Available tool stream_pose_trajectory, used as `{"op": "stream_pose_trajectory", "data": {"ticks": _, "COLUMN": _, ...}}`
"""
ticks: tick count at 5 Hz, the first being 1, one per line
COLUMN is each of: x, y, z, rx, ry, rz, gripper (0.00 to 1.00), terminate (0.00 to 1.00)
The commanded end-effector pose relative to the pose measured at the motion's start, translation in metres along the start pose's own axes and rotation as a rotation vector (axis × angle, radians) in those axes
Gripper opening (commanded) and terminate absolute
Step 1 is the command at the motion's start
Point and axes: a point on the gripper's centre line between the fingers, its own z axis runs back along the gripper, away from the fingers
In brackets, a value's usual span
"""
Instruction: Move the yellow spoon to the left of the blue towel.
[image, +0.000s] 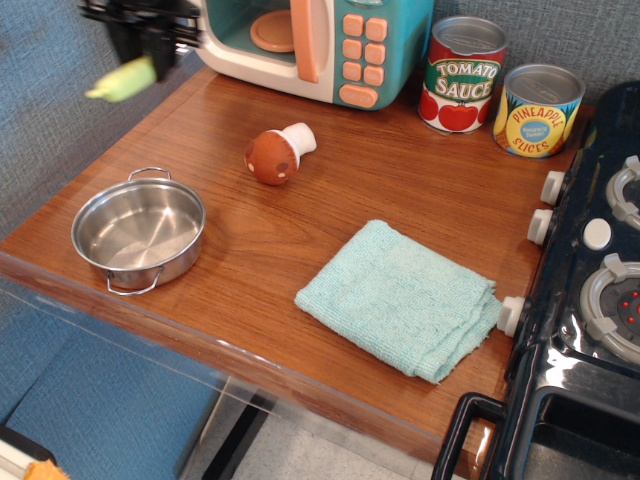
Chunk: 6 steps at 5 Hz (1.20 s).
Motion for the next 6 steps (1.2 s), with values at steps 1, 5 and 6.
{"op": "stream_pose_trajectory", "data": {"ticks": 1, "x": -0.003, "y": -0.086, "z": 0.052, "rx": -0.091, "ry": -0.099, "rz": -0.154, "gripper": 0.0, "terminate": 0.0}}
{"op": "stream_pose_trajectory", "data": {"ticks": 5, "x": -0.011, "y": -0.136, "z": -0.02, "rx": -0.088, "ry": 0.031, "rz": -0.307, "gripper": 0.0, "terminate": 0.0}}
{"op": "stream_pose_trajectory", "data": {"ticks": 6, "x": -0.015, "y": -0.148, "z": -0.025, "rx": -0.086, "ry": 0.038, "rz": -0.352, "gripper": 0.0, "terminate": 0.0}}
